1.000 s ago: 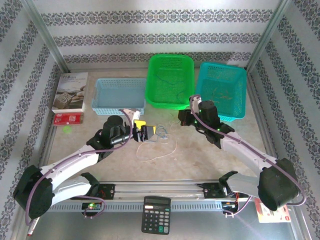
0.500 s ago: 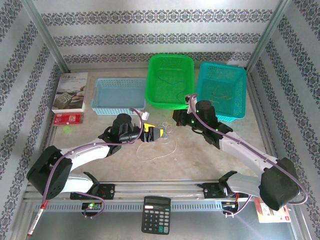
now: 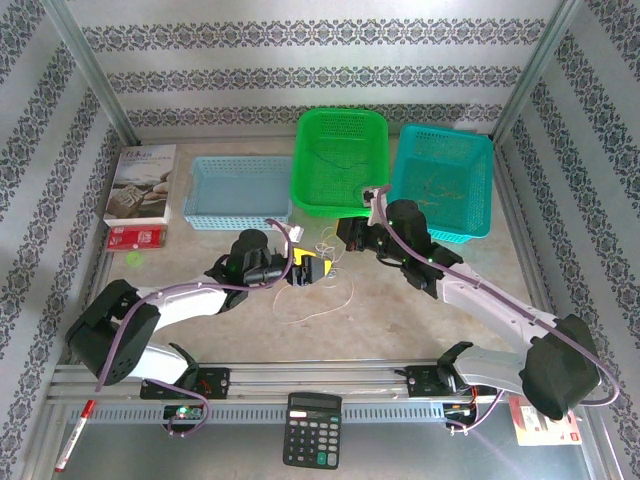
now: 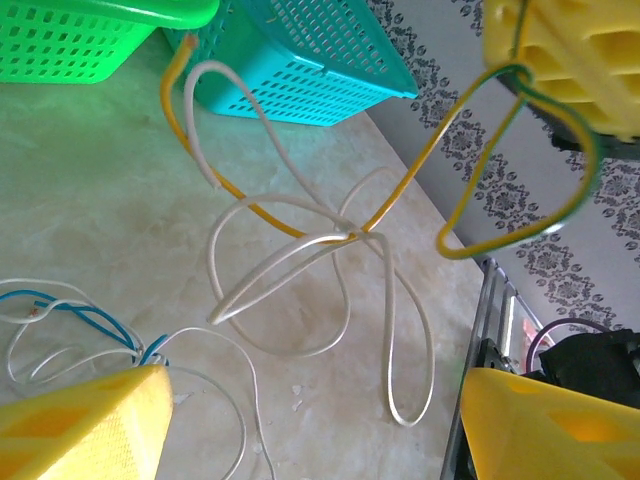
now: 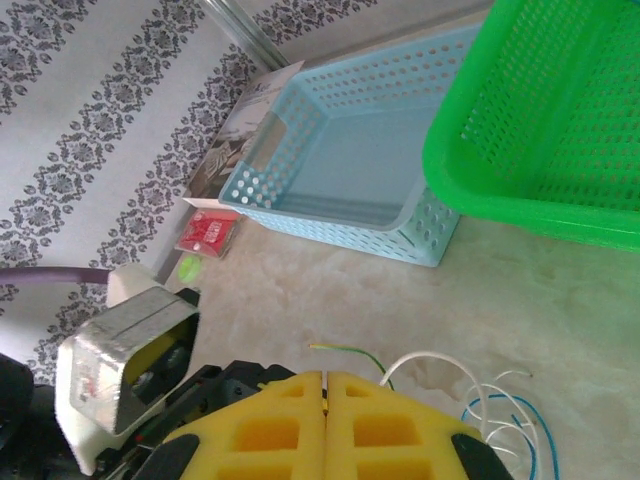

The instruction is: Untangle the cables

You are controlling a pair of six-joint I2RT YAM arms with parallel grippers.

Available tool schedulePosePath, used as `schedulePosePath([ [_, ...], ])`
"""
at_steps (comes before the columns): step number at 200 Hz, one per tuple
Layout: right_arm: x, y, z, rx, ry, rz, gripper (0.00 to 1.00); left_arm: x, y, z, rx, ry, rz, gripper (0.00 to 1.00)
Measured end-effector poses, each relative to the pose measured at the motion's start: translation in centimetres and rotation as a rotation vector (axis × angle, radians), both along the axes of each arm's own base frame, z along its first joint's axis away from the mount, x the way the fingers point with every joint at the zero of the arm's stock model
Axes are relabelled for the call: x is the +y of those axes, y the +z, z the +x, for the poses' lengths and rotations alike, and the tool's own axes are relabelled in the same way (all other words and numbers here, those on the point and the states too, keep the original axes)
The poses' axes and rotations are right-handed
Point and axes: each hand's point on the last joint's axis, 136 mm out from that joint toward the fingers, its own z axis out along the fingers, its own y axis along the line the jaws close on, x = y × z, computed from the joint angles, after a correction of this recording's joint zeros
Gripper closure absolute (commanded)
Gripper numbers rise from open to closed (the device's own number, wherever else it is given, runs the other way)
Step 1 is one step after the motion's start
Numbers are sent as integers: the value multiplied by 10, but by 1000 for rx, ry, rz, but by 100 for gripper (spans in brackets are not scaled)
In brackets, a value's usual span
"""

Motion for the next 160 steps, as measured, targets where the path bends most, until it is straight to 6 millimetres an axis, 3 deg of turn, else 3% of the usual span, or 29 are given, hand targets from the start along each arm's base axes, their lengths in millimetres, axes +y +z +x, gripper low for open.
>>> schedulePosePath([
  [24, 8, 6, -5, -12, 22, 9, 100, -3, -4, 2, 6, 0, -8, 26],
  [39, 12, 9, -8, -17, 35, 15, 100, -5, -5, 5, 9, 4, -19, 37],
  [50, 14, 9, -9, -19, 38, 17, 100, -6, -5, 6, 14, 8, -27, 54],
  [66, 13, 9, -8, -19, 37, 16, 100, -6, -3, 9, 10, 21, -41, 92],
  [71, 13, 9, -8, -20, 33, 15, 100, -6, -1, 10, 5, 24, -46, 100],
  [87, 12, 9, -6, -21, 26, 14, 100, -4, 2, 14, -16, 52, -58, 100],
  [108, 0, 11, 2, -26, -12, 16, 100, 4, -9, 17, -5, 102, -36, 100],
  [160, -82, 32, 40, -80, -245, 30, 100, 30, -49, 6, 65, 194, 60, 100],
])
